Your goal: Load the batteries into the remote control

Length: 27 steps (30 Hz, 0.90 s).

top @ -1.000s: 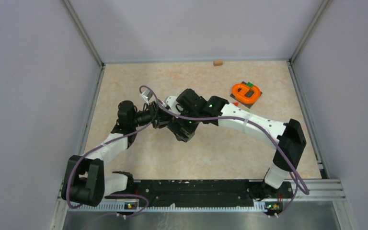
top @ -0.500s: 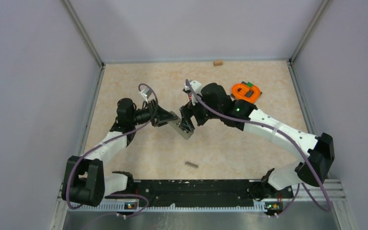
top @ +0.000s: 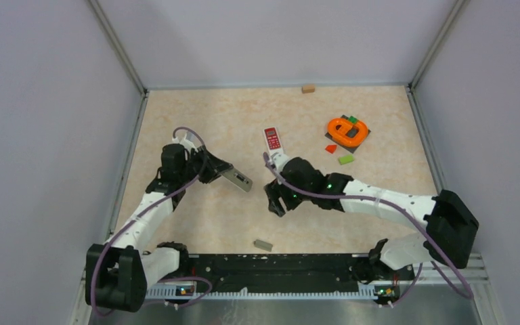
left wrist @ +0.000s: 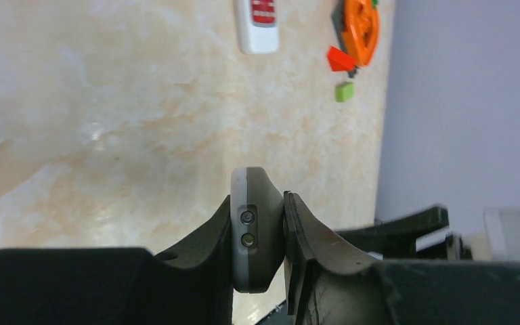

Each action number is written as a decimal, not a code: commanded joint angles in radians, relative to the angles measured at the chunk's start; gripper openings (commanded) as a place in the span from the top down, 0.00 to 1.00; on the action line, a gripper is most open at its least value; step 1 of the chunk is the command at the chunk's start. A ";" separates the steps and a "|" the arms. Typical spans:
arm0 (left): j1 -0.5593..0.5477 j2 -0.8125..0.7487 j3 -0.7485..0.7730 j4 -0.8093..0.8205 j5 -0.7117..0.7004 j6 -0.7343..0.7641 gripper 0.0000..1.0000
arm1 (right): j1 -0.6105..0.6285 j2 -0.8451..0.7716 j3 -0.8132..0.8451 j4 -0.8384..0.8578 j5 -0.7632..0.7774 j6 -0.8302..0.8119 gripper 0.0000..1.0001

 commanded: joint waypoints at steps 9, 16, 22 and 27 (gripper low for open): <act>0.117 -0.064 0.035 -0.217 -0.249 0.047 1.00 | 0.308 0.349 0.107 0.133 0.122 -0.138 0.19; 0.126 -0.058 0.034 -0.207 -0.236 0.053 1.00 | 0.399 0.391 0.135 0.114 0.118 -0.171 0.19; 0.153 -0.052 0.030 -0.194 -0.220 0.050 1.00 | 0.432 0.415 0.150 0.085 0.146 -0.178 0.21; 0.154 -0.051 0.028 -0.186 -0.210 0.049 1.00 | 0.446 0.454 0.166 0.024 0.196 -0.196 0.27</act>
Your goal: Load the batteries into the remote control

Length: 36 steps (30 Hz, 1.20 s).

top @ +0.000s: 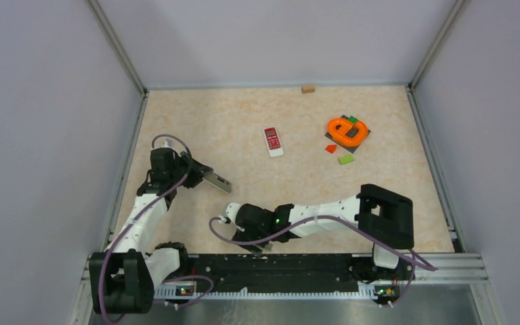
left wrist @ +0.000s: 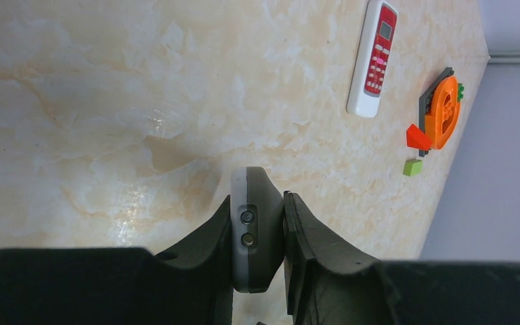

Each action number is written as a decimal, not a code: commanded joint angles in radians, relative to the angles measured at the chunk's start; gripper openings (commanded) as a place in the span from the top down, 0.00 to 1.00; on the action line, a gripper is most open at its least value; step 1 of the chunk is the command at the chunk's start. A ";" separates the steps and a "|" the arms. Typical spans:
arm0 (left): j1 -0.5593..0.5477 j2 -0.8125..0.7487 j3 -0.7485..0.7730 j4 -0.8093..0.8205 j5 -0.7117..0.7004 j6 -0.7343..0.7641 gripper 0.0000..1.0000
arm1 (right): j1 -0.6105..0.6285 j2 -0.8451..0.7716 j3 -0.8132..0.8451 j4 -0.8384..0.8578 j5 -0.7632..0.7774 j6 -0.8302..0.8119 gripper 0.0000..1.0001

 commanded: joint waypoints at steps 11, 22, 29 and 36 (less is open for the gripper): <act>0.006 -0.007 0.012 0.054 0.047 -0.001 1.00 | 0.012 0.043 0.046 -0.092 0.124 0.053 0.62; 0.006 -0.008 0.012 0.072 0.076 -0.009 1.00 | -0.288 -0.071 -0.077 -0.141 0.367 0.473 0.72; 0.006 -0.002 0.009 0.087 0.115 -0.021 1.00 | -0.516 -0.140 -0.170 -0.125 0.394 0.843 0.67; 0.006 0.010 0.007 0.128 0.214 -0.021 1.00 | -0.556 -0.161 -0.116 -0.192 0.439 0.886 0.28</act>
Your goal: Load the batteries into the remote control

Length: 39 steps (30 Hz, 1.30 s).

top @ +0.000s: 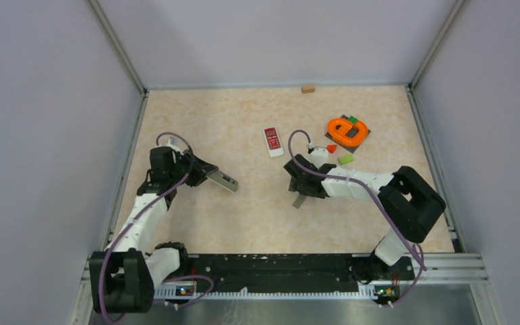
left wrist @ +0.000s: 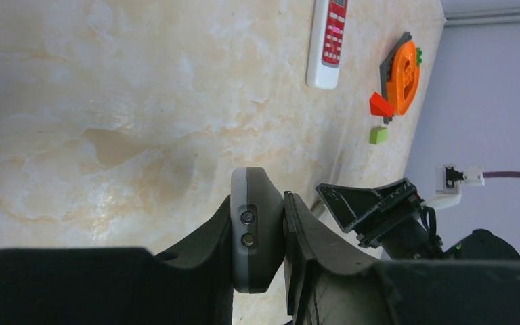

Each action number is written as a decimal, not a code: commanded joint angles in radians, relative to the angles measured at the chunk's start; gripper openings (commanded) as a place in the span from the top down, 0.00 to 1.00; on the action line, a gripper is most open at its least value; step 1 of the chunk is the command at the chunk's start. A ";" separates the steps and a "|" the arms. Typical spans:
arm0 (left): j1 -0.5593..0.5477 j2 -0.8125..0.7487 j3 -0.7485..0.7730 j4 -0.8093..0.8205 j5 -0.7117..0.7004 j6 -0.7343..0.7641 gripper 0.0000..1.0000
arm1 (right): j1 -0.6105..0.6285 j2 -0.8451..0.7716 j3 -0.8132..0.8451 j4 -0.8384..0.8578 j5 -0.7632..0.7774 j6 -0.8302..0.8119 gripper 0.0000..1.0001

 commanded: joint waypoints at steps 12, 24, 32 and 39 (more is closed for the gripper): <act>-0.035 -0.004 -0.001 0.155 0.221 0.011 1.00 | -0.062 -0.001 0.098 -0.046 -0.121 -0.344 0.29; -0.059 0.013 -0.013 0.161 0.231 0.037 1.00 | -0.062 0.061 0.081 -0.097 -0.182 -0.514 0.29; -0.096 0.027 -0.010 0.165 0.241 0.050 1.00 | -0.062 -0.079 0.017 -0.210 -0.266 -0.583 0.46; -0.143 0.061 -0.003 0.223 0.212 0.027 1.00 | -0.039 -0.143 -0.048 -0.197 -0.542 -0.690 0.56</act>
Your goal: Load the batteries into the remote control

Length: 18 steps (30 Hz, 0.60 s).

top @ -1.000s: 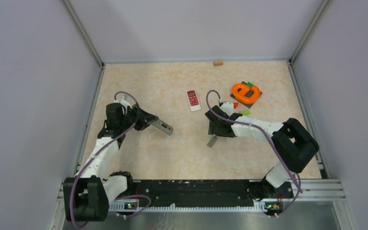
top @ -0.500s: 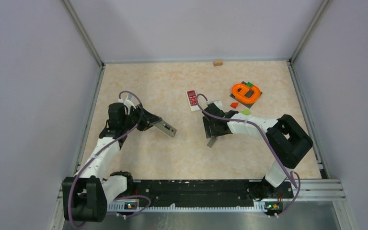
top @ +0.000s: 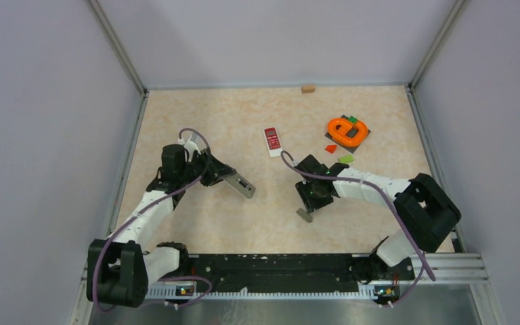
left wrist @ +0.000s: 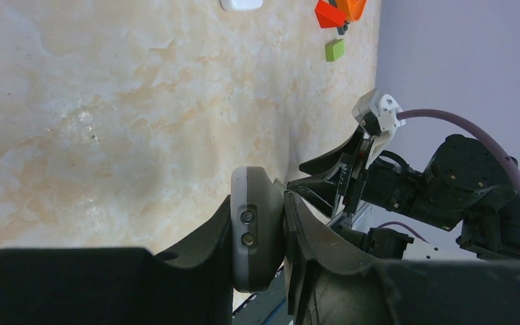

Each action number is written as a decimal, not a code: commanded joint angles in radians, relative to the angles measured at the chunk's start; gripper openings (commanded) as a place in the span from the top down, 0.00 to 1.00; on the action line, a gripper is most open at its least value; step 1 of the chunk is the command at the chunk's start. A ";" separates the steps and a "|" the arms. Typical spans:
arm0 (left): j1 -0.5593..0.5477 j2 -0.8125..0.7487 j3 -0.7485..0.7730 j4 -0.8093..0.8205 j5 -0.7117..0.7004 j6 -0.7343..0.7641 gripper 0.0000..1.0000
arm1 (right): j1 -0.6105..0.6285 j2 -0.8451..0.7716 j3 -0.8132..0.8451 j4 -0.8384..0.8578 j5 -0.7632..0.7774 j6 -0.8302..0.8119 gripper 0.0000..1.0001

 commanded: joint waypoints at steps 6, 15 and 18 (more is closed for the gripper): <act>-0.029 0.009 0.026 0.072 -0.050 -0.012 1.00 | 0.036 -0.072 0.033 -0.045 0.004 -0.034 0.58; -0.029 -0.061 0.052 -0.023 -0.130 0.043 1.00 | 0.129 -0.121 0.047 -0.046 -0.037 0.003 0.39; -0.029 -0.070 0.053 -0.027 -0.116 0.051 1.00 | 0.179 -0.078 0.046 -0.059 -0.030 0.012 0.35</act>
